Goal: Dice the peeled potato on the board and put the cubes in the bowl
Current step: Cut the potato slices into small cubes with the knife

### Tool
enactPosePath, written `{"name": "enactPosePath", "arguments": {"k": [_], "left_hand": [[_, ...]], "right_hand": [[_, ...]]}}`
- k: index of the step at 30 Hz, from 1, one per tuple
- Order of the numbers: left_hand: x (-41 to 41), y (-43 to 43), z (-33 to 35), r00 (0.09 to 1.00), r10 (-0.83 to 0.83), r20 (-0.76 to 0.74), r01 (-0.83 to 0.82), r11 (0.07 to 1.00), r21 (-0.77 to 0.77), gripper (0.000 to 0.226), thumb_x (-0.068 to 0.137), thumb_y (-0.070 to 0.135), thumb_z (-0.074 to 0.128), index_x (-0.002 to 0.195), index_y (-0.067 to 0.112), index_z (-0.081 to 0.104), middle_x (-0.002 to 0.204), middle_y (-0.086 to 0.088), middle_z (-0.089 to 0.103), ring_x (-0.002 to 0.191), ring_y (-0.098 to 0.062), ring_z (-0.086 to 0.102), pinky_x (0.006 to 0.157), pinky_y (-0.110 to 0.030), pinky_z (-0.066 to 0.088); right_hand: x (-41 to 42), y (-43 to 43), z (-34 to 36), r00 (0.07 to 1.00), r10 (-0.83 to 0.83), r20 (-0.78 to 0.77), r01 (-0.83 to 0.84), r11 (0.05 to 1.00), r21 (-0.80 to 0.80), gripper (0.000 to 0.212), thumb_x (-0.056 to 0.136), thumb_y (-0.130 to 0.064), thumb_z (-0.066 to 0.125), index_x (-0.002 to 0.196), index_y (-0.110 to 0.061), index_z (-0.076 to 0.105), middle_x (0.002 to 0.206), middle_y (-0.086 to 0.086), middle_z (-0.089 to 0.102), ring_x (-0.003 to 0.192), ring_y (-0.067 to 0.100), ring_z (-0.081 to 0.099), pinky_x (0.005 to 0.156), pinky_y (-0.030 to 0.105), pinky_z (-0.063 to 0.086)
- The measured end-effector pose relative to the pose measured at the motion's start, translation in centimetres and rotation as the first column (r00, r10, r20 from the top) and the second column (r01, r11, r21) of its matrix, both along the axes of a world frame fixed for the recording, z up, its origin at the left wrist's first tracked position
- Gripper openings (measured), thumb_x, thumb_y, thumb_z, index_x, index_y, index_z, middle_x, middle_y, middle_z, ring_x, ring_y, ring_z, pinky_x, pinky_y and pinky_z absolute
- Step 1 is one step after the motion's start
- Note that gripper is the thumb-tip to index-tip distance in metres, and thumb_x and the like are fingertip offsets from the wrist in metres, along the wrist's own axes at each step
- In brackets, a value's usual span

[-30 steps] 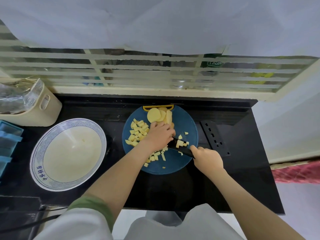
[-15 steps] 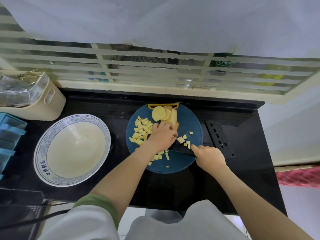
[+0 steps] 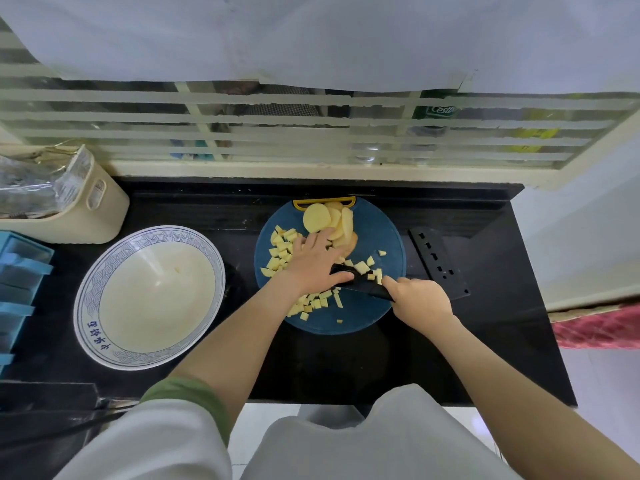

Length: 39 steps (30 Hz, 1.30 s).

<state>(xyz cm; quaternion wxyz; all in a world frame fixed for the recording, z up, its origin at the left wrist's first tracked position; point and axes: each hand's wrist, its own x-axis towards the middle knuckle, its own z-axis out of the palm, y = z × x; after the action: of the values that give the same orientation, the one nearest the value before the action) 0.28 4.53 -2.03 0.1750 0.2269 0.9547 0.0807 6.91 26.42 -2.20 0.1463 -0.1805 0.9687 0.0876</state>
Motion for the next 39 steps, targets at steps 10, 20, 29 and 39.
{"name": "enactPosePath", "arguments": {"k": [10,20,29,39], "left_hand": [[0.1,-0.2,0.1,0.977,0.148,-0.155,-0.164,0.982,-0.095,0.069,0.093,0.062,0.036,0.145,0.017,0.032,0.159,-0.009,0.001,0.140,-0.029,0.017,0.112,-0.046,0.013],[-0.2,4.7,0.2,0.998,0.007,-0.068,-0.011,0.998,-0.069,0.070,0.088,0.061,0.045,0.144,0.021,0.035,0.159,-0.010,-0.004,0.144,-0.028,0.004,0.114,-0.051,0.006],[-0.7,2.6,0.9,0.998,0.058,0.024,-0.058,0.998,-0.014,0.063,0.090,0.063,0.042,0.143,0.030,0.036,0.159,-0.009,0.000,0.143,-0.029,0.005,0.113,-0.049,0.003],[-0.8,-0.7,1.1,0.954,0.297,-0.039,-0.295,0.954,0.046,0.054,0.098,0.053,0.033,0.142,0.024,0.039,0.158,-0.012,0.000,0.142,-0.032,0.007,0.114,-0.051,0.004]], "right_hand": [[1.4,-0.2,0.1,0.999,-0.021,0.035,0.022,1.000,-0.022,0.020,0.096,-0.019,0.044,0.117,-0.018,0.046,0.091,0.001,0.062,0.074,0.021,0.062,0.055,0.031,0.042],[1.9,0.8,0.6,0.999,0.005,0.046,-0.004,1.000,-0.031,0.030,0.098,-0.022,0.043,0.128,-0.017,0.045,0.099,0.004,0.064,0.084,0.026,0.065,0.060,0.032,0.041],[2.0,1.4,1.3,0.997,-0.056,0.054,0.057,0.998,-0.006,0.027,0.099,-0.026,0.043,0.125,-0.019,0.045,0.102,0.002,0.063,0.088,0.023,0.064,0.061,0.030,0.037],[2.5,1.9,0.7,0.986,-0.157,0.056,0.159,0.987,-0.036,0.021,0.097,-0.026,0.045,0.117,-0.021,0.049,0.083,-0.004,0.055,0.067,0.019,0.055,0.056,0.029,0.041]]}}
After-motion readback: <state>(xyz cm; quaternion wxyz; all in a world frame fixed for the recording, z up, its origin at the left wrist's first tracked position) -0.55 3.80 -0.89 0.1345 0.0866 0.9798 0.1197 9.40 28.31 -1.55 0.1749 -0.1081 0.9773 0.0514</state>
